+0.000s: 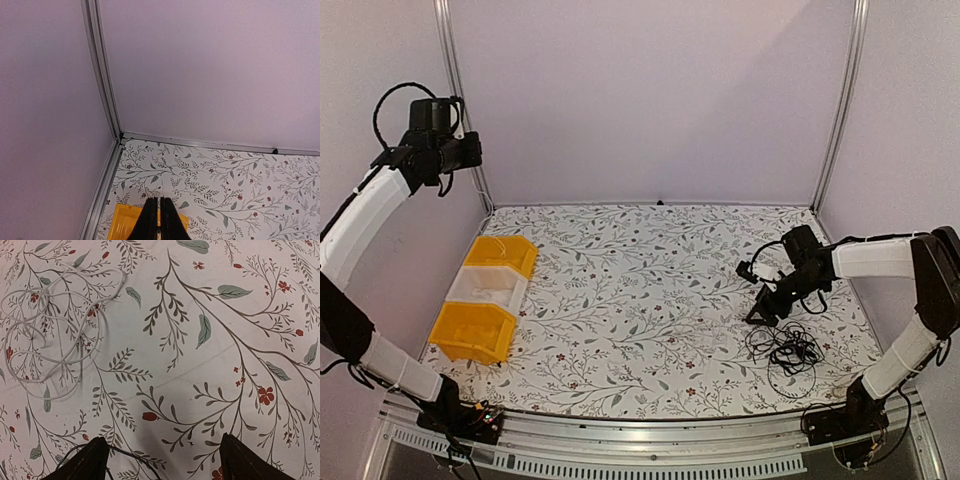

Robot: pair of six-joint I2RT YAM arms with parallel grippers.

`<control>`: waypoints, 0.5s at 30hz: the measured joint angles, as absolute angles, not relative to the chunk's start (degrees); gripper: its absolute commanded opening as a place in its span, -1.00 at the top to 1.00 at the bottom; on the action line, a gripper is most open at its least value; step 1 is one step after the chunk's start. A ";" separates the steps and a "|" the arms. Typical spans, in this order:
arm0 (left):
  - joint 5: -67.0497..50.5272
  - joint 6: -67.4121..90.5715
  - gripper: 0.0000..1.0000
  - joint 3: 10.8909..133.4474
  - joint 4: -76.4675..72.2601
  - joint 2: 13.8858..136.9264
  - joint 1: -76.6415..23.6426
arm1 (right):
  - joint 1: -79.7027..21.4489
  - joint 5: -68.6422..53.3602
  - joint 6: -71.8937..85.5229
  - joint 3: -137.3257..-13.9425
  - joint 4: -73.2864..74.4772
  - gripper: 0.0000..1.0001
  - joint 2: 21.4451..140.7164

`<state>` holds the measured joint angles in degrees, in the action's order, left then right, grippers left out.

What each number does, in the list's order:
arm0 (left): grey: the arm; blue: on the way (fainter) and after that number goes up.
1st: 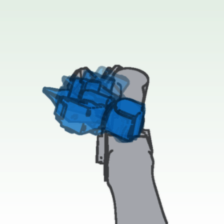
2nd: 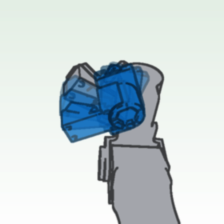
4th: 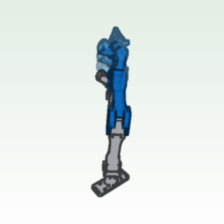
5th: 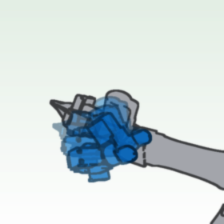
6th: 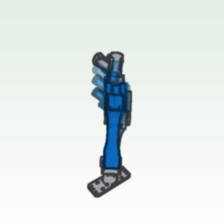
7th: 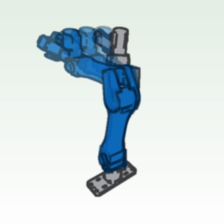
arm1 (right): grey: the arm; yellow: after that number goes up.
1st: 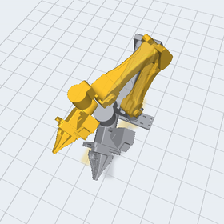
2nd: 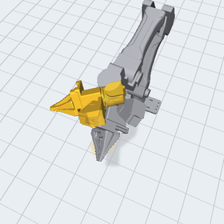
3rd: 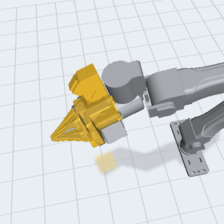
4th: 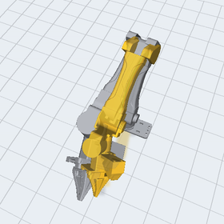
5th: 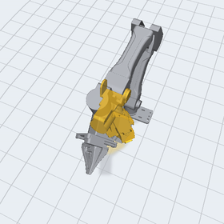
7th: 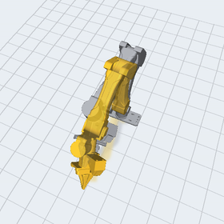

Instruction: Untangle the cables

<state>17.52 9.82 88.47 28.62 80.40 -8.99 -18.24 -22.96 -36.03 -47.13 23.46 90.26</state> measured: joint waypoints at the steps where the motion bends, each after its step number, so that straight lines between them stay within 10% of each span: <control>1: 17.21 9.85 1.00 88.09 28.51 80.47 -8.27 | -18.24 -22.83 -36.03 -47.09 23.46 -0.63 90.35; 15: 13.21 9.91 1.00 76.07 24.29 83.00 -3.84 | -18.24 -21.71 -36.93 -46.74 23.38 -0.69 92.25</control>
<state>13.21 9.91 76.07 24.29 83.00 -3.84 -18.24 -21.71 -36.93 -46.74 23.38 92.25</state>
